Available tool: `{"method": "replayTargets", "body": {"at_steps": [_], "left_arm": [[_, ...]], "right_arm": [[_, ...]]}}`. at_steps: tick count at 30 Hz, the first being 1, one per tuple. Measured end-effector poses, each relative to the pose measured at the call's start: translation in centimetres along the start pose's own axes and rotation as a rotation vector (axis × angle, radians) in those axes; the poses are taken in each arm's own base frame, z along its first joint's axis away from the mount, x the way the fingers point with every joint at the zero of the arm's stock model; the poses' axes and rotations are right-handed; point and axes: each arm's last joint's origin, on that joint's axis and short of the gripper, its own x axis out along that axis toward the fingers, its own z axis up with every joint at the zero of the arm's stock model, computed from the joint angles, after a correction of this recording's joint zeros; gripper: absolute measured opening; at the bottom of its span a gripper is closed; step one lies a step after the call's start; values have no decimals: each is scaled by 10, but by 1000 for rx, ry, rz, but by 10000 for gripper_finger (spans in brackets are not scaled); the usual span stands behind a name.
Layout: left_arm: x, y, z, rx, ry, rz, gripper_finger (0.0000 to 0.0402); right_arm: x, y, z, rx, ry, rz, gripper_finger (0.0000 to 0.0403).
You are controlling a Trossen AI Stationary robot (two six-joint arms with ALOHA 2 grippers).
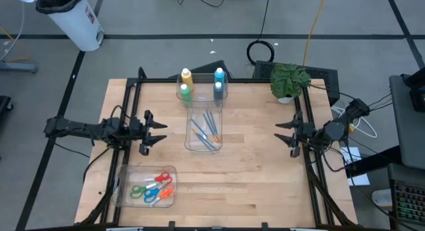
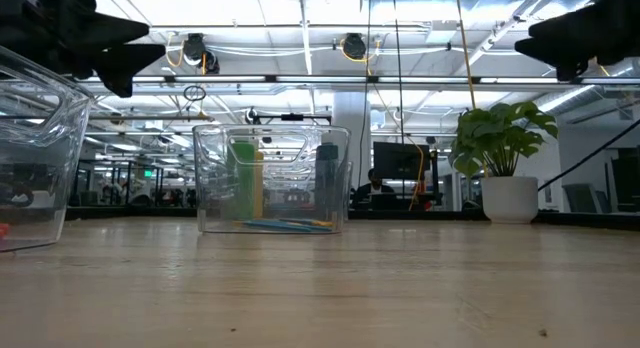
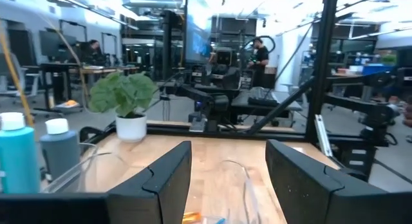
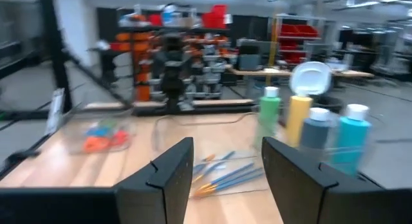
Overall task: Pick & Place Paint Supplies
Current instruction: Return to Home Position
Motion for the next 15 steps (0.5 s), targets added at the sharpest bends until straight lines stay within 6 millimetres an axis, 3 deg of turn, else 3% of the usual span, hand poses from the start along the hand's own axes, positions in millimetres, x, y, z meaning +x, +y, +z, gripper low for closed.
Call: {"method": "replayTargets", "body": {"at_steps": [7, 15], "left_arm": [[0, 0, -2, -33, 23, -12, 207], [0, 0, -2, -51, 24, -12, 207]], "right_arm": [[2, 10, -18, -76, 27, 228, 177], [2, 10, -19, -30, 24, 230, 174]]}}
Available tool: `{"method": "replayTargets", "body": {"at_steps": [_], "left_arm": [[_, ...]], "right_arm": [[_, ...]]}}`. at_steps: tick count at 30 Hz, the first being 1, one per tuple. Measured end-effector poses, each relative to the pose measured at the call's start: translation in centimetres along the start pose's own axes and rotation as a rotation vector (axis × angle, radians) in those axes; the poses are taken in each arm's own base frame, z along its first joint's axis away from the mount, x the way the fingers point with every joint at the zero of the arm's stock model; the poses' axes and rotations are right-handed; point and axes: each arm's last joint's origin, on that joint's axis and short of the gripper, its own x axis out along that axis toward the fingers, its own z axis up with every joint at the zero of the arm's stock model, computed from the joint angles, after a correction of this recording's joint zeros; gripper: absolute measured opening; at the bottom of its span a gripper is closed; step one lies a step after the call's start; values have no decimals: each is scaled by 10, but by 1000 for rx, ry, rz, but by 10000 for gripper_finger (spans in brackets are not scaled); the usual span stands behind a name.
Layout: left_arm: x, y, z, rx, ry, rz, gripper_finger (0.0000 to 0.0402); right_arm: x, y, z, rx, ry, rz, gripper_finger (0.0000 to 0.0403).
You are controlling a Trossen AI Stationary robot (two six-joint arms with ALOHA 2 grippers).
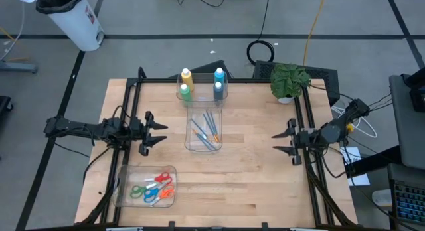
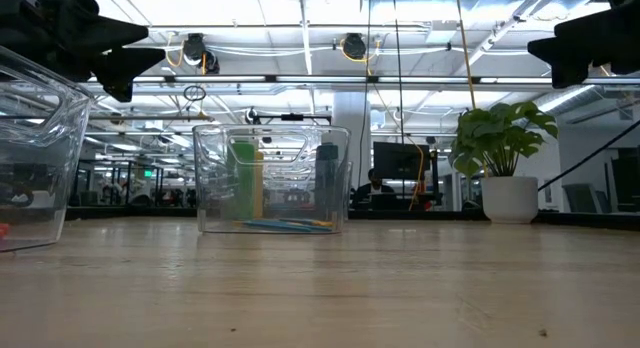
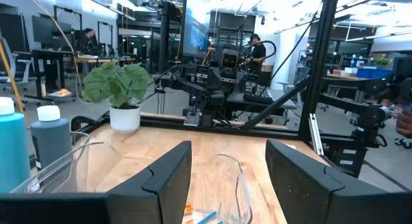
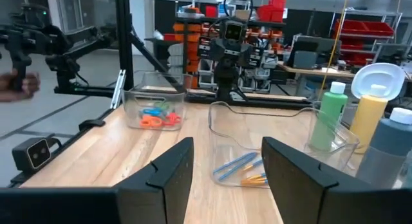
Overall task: Pick & Place Paint Supplies
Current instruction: Return to Home Position
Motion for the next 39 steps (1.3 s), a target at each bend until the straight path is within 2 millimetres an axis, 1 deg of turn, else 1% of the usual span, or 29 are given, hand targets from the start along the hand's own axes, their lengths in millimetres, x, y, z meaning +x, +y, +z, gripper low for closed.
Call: {"method": "replayTargets", "body": {"at_steps": [5, 9, 13, 21, 24, 30, 35, 39], "left_arm": [[0, 0, 0, 68, 0, 0, 207], [0, 0, 0, 86, -1, 0, 207], [0, 0, 0, 78, -1, 0, 207], [0, 0, 0, 78, -2, 0, 207], [0, 0, 0, 77, -2, 0, 207], [0, 0, 0, 77, -2, 1, 207], [0, 0, 0, 77, -1, 1, 207], [0, 0, 0, 77, -1, 1, 207]], "right_arm": [[4, 2, -12, -28, -87, -19, 177], [3, -3, -1, 3, -216, -78, 178], [5, -6, -1, 27, -218, -108, 174], [9, -12, -2, 3, -233, -55, 178], [10, -15, -2, -8, -236, -66, 176], [11, -23, -2, -15, -234, -146, 175], [13, -26, -2, -25, -248, -77, 178], [13, -30, -2, -12, -252, -65, 175]]}}
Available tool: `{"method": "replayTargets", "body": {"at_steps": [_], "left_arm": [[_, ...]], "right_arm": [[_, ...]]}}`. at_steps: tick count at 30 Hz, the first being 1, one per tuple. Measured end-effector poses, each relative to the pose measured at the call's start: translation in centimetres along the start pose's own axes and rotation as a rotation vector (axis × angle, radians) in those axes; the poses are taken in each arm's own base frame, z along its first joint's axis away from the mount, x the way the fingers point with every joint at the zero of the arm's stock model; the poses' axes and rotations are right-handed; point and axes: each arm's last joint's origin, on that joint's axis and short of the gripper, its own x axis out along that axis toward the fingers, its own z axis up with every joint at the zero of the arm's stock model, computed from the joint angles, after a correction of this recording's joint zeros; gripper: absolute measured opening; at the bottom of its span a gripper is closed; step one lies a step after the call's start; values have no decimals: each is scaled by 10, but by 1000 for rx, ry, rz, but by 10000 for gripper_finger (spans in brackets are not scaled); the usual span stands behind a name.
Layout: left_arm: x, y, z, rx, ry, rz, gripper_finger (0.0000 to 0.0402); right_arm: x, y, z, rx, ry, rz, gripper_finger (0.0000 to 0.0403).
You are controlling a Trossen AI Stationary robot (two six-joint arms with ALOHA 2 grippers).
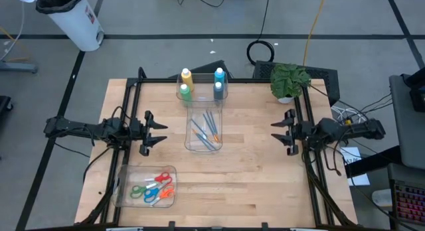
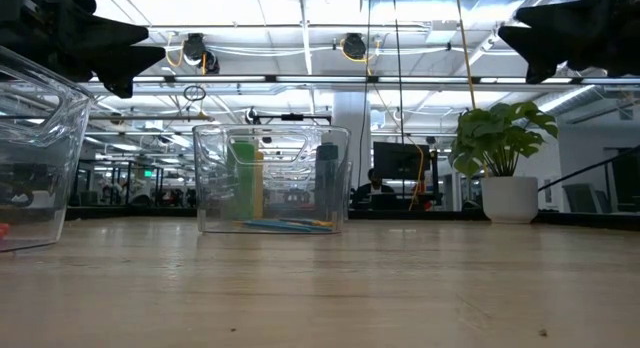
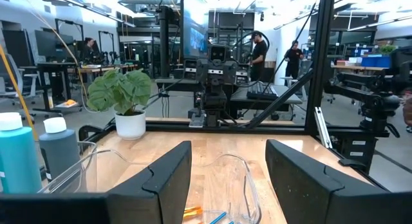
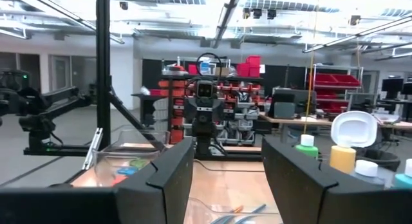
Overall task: Pick & Place Paint Supplies
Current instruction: Return to Home Position
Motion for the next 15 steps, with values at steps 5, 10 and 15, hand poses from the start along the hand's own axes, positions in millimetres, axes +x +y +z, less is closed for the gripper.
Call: {"method": "replayTargets", "body": {"at_steps": [5, 10, 15], "left_arm": [[0, 0, 0, 0, -1, 0, 207], [0, 0, 0, 0, -1, 0, 207], [0, 0, 0, 0, -1, 0, 207]], "right_arm": [[1, -4, -1, 7, 1, 13, 176], [1, -6, -5, -3, 43, -9, 177], [1, -6, -5, -6, 46, -16, 174]]}}
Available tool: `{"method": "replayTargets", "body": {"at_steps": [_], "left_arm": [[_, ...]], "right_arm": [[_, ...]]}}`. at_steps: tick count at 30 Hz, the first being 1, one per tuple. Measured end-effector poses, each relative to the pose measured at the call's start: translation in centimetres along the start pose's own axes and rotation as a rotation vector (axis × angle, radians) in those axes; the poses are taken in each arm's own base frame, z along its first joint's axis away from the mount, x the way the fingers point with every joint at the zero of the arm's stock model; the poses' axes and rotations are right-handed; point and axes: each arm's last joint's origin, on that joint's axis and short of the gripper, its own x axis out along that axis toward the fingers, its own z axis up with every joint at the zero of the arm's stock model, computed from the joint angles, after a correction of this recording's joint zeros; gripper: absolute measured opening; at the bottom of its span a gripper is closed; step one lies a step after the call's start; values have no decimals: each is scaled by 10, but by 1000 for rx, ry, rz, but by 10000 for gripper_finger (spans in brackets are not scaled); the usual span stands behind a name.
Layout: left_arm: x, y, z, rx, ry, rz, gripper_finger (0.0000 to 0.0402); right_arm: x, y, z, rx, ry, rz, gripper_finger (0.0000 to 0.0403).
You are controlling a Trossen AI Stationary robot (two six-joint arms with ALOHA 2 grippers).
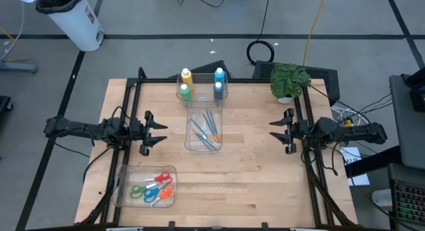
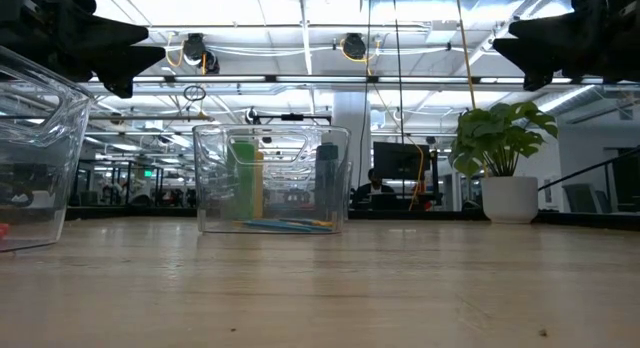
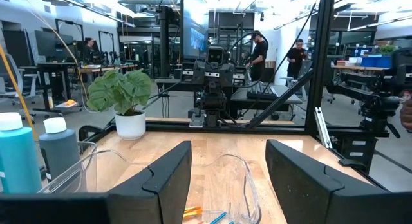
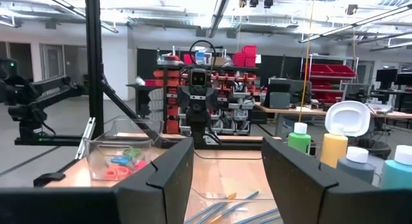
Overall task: Pick & Place Paint Supplies
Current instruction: Return to Home Position
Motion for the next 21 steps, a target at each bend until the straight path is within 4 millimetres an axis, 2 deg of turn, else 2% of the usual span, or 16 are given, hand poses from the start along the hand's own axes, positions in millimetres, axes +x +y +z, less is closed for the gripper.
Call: {"method": "replayTargets", "body": {"at_steps": [21], "left_arm": [[0, 0, 0, 0, 0, 0, 207]], "right_arm": [[-1, 1, -12, -12, 126, 7, 178]]}}
